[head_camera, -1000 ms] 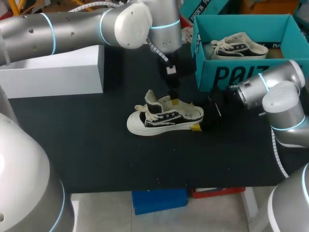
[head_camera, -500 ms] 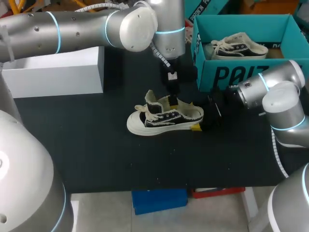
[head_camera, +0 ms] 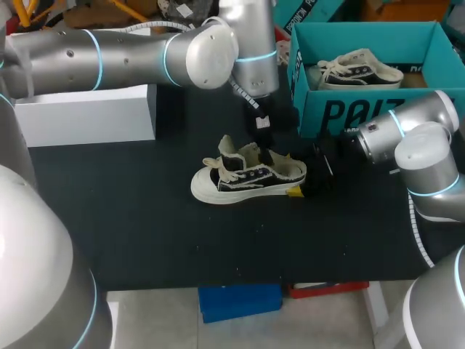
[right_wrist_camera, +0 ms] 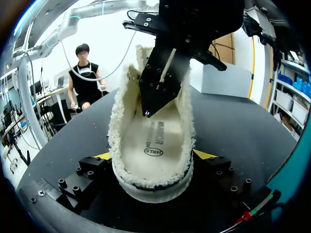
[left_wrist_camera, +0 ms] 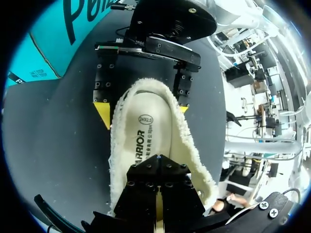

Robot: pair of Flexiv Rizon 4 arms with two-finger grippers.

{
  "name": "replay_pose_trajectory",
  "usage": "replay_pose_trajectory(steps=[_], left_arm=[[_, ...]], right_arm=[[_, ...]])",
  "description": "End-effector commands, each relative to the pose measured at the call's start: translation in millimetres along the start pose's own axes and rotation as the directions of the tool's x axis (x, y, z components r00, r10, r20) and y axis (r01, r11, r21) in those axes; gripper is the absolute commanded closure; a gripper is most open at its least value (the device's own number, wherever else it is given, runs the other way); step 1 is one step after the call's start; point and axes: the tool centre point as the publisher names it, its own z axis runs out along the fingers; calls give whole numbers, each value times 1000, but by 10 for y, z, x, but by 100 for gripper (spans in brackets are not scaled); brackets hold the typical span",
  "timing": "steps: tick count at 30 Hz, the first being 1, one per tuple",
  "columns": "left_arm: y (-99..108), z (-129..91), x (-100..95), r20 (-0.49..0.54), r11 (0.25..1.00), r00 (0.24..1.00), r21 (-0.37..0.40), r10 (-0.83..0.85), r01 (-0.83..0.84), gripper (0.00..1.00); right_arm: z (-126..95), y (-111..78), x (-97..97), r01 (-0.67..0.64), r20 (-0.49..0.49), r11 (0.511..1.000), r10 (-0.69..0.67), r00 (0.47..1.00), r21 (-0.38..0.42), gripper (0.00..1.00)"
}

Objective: Take the shoe out of the shoebox, open the shoe tongue, remove and reinsert the insole, then place the shoe into the shoebox

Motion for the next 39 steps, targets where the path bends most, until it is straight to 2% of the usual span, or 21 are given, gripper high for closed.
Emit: replay_pose_trajectory(steps=[1, 24, 34, 36, 37, 39], left_arm=[[37, 79, 37, 23, 1000, 1000, 2, 12, -12, 100], [24, 388, 55, 57, 1000, 998, 21, -2, 1, 100], [22, 423, 51, 28, 999, 1000, 45, -12, 11, 100], [27, 408, 55, 27, 999, 1000, 48, -14, 13, 75], [28, 400, 57, 28, 999, 1000, 49, -14, 13, 69], [32, 381, 62, 36, 998, 999, 56, -12, 10, 64]], right_arm=[[5, -2, -2, -2, -1, 1000, 2, 1000, 1, 100], [5, -2, -2, -2, -1, 1000, 2, 1000, 1, 100], [5, -2, -2, -2, -1, 1000, 2, 1000, 1, 100], [5, -2, -2, -2, -1, 1000, 2, 1000, 1, 100], [5, -2, -2, -2, -1, 1000, 2, 1000, 1, 100], [5, -2, -2, -2, -1, 1000, 2, 1000, 1, 100]])
